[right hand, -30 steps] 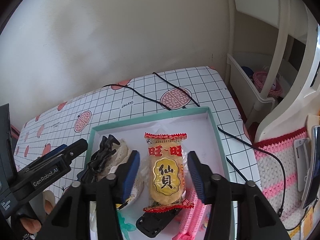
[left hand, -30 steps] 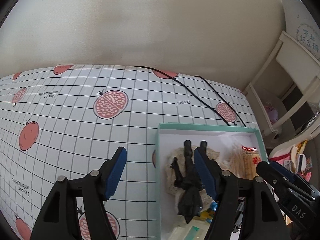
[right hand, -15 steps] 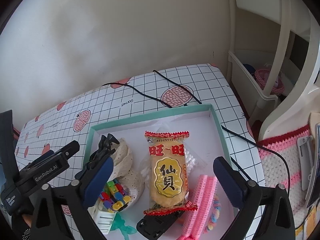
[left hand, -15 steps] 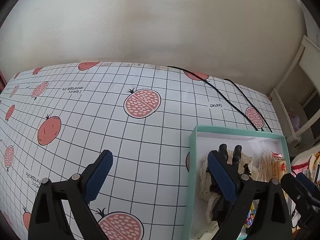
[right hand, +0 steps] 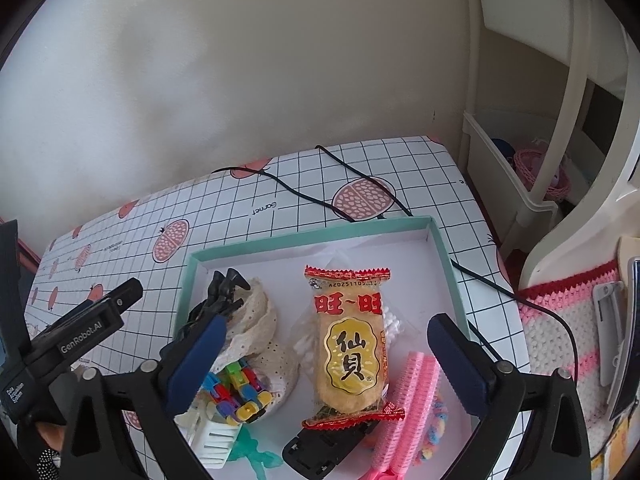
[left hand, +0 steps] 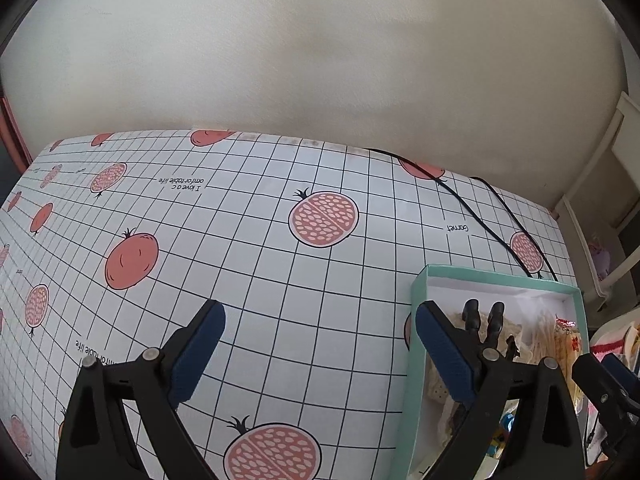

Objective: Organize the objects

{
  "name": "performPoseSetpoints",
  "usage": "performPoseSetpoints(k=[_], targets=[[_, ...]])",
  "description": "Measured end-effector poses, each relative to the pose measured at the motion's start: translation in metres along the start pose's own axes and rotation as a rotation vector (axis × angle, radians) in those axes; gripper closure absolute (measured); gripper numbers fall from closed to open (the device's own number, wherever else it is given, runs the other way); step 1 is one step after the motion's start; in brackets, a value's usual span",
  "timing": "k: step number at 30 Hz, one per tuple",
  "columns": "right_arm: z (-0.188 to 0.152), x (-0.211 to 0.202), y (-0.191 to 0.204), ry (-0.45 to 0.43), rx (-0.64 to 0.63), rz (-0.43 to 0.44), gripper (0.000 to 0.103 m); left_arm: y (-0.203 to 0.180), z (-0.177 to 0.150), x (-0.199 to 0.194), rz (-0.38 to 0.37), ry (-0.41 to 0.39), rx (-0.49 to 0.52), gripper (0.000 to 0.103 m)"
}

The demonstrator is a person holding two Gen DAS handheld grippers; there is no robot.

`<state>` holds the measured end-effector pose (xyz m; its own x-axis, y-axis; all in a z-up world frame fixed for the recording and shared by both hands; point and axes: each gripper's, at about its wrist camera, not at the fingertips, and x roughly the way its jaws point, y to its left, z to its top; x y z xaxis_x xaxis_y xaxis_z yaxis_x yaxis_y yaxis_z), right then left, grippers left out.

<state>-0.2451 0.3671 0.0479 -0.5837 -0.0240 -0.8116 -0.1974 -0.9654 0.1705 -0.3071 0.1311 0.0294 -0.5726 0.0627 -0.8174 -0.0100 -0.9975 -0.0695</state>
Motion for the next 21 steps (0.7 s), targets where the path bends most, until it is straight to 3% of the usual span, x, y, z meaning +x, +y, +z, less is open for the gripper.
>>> performPoseSetpoints(k=[8, 13, 21], targets=[[-0.003, -0.015, 0.012, -0.013, -0.012, -0.003, 0.001, 0.022, -0.004, -0.027, 0.002, -0.022, -0.035, 0.007], [-0.006, -0.034, 0.022, -0.022, -0.021, -0.016, 0.001, 0.034, -0.007, -0.051, 0.042, -0.040, -0.032, 0.007], [-0.015, -0.075, 0.037, -0.055, -0.016, -0.010, 0.001, 0.048, -0.019, -0.103, 0.040, -0.122, -0.005, 0.007]])
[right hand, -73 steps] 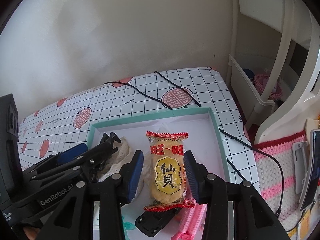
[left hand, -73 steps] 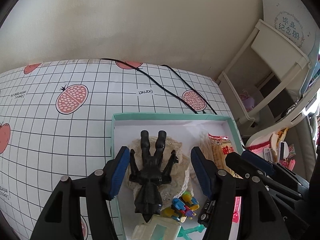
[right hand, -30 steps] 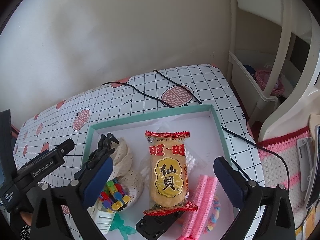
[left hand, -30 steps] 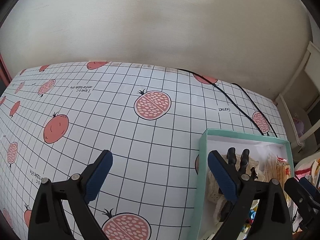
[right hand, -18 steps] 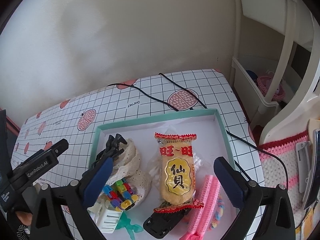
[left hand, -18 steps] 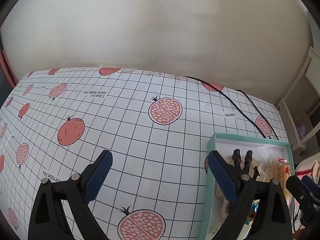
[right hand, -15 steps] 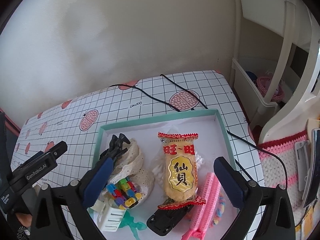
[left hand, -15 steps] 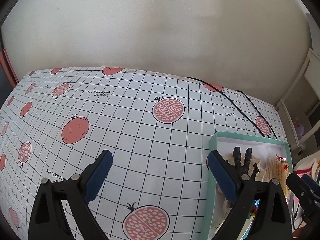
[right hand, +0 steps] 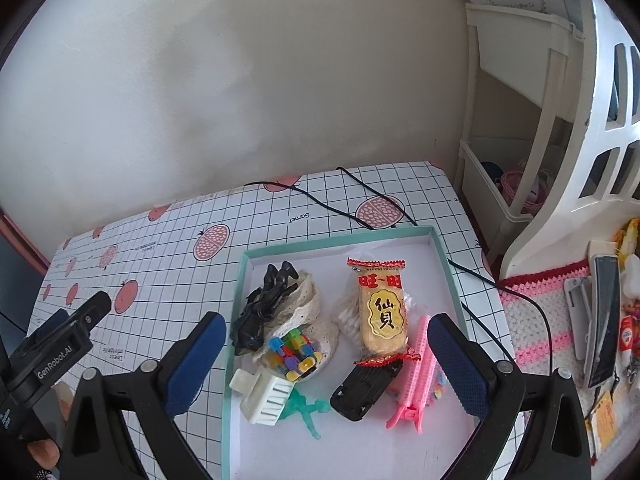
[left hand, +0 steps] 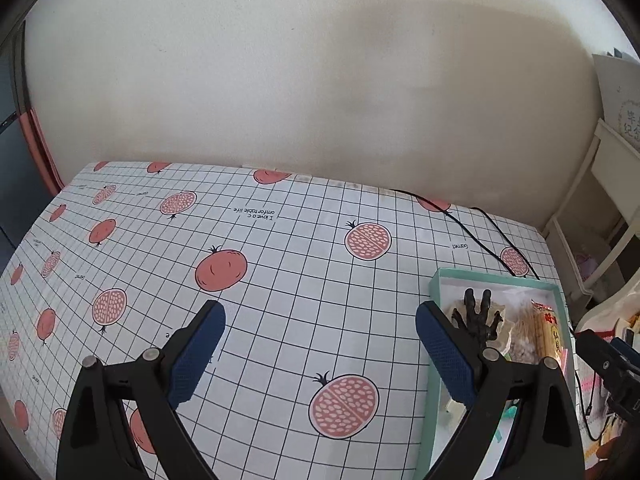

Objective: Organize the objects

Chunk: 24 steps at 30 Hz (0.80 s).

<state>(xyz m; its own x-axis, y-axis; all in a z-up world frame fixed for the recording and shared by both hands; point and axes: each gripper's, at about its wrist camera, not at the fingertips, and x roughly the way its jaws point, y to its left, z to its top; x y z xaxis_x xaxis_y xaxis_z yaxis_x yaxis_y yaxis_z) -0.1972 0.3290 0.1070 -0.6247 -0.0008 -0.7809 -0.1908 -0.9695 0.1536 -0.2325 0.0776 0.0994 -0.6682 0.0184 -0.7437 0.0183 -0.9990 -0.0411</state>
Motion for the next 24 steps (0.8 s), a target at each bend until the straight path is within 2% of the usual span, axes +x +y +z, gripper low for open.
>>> performPoseSetpoints(k=[3, 9, 13, 21, 24], targets=[[-0.007, -0.017, 0.004, -0.013, 0.000, -0.005, 0.001, 0.010, -0.009, -0.013, -0.026, 0.004, -0.016, 0.007], [-0.027, -0.052, 0.010, -0.061, -0.014, -0.023, 0.001, 0.026, -0.029, -0.037, -0.029, -0.002, -0.021, 0.007], [-0.045, -0.061, 0.010, -0.066, -0.015, -0.054, 0.001, 0.038, -0.048, -0.049, -0.041, -0.004, -0.029, 0.007], [-0.079, -0.068, 0.003, -0.052, -0.017, -0.061, 0.001, 0.053, -0.092, -0.058, -0.001, 0.003, -0.008, 0.007], [-0.091, -0.074, 0.002, -0.062, -0.036, -0.087, 0.001, 0.058, -0.108, -0.060, 0.002, 0.011, -0.001, 0.007]])
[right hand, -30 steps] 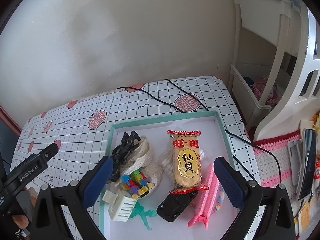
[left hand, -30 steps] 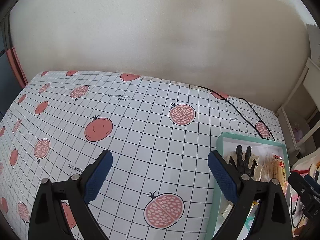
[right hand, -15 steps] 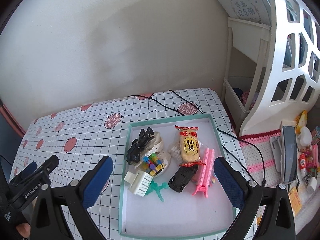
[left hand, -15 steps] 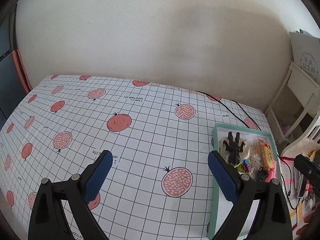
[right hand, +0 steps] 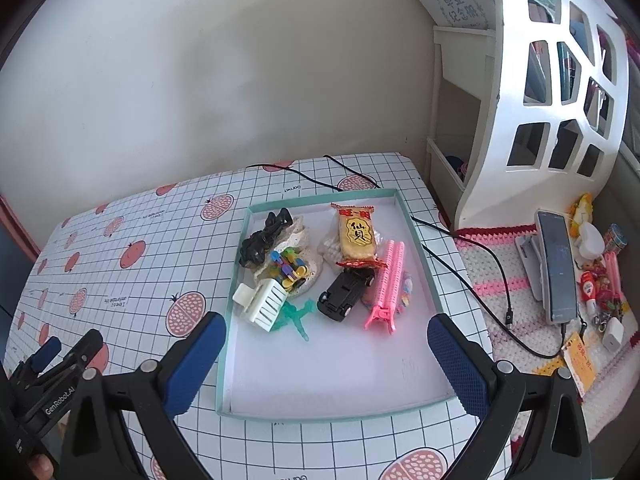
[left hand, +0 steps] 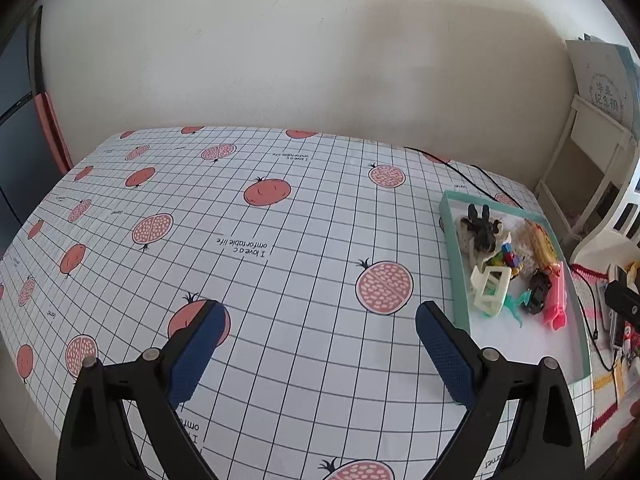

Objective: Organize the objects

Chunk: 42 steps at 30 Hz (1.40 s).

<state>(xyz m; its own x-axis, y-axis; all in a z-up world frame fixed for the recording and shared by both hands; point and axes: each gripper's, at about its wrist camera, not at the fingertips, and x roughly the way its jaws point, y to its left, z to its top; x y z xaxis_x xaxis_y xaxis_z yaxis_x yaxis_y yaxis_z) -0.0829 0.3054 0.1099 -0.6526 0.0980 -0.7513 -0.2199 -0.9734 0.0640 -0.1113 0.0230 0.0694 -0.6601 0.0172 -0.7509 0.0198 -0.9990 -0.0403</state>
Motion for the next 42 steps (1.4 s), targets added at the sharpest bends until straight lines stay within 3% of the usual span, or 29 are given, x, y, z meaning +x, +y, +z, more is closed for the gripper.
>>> performPoseSetpoints(k=[20, 42], targets=[[-0.098, 0.018, 0.016, 0.108, -0.038, 0.012, 0.001, 0.034, -0.086, 0.005, 0.037, 0.090, 0.003, 0.007], [-0.142, 0.052, 0.031, 0.185, -0.084, -0.013, 0.001, 0.041, -0.111, 0.028, 0.026, 0.153, -0.009, 0.007]])
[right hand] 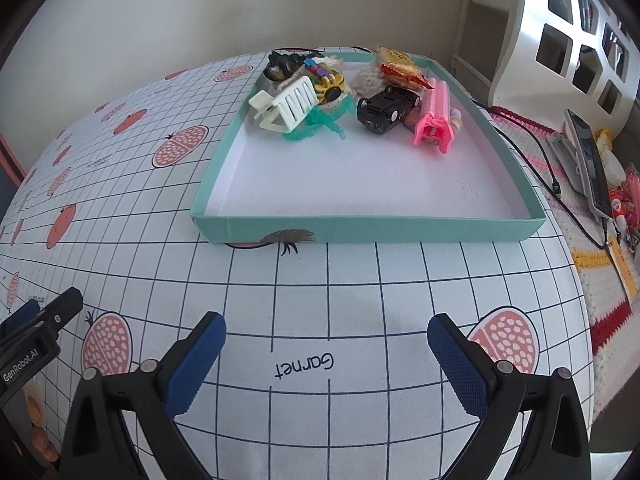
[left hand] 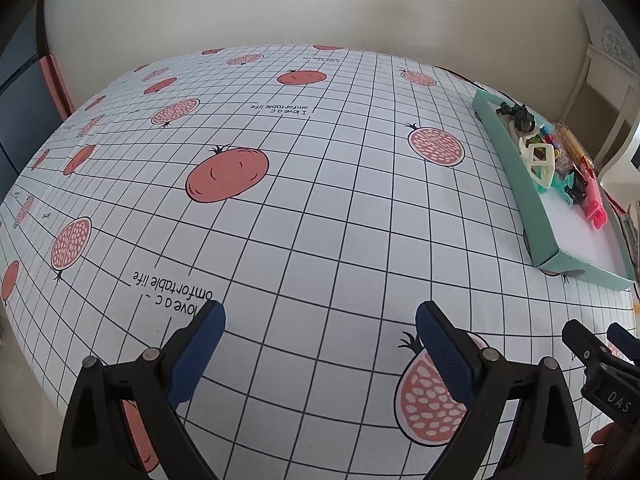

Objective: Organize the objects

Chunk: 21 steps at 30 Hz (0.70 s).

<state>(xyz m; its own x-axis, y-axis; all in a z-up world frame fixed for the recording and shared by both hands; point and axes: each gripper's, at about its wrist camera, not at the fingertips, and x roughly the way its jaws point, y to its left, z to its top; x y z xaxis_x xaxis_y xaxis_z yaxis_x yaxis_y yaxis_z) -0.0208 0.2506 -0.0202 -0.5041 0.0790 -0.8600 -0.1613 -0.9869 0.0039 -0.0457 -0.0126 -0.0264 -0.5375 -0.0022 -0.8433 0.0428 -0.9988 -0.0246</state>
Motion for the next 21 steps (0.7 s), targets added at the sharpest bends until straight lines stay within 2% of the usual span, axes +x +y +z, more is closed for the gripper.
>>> performPoseSetpoints(k=[12, 21], targets=[[-0.0005, 0.0061, -0.0060, 0.001, 0.026, -0.017, 0.001, -0.0038, -0.0029, 0.0062, -0.021, 0.009, 0.006, 0.007], [-0.0014, 0.0070, -0.0061, -0.011, 0.024, -0.034, 0.001, -0.0088, -0.0064, 0.0068, 0.006, -0.017, 0.032, 0.007]])
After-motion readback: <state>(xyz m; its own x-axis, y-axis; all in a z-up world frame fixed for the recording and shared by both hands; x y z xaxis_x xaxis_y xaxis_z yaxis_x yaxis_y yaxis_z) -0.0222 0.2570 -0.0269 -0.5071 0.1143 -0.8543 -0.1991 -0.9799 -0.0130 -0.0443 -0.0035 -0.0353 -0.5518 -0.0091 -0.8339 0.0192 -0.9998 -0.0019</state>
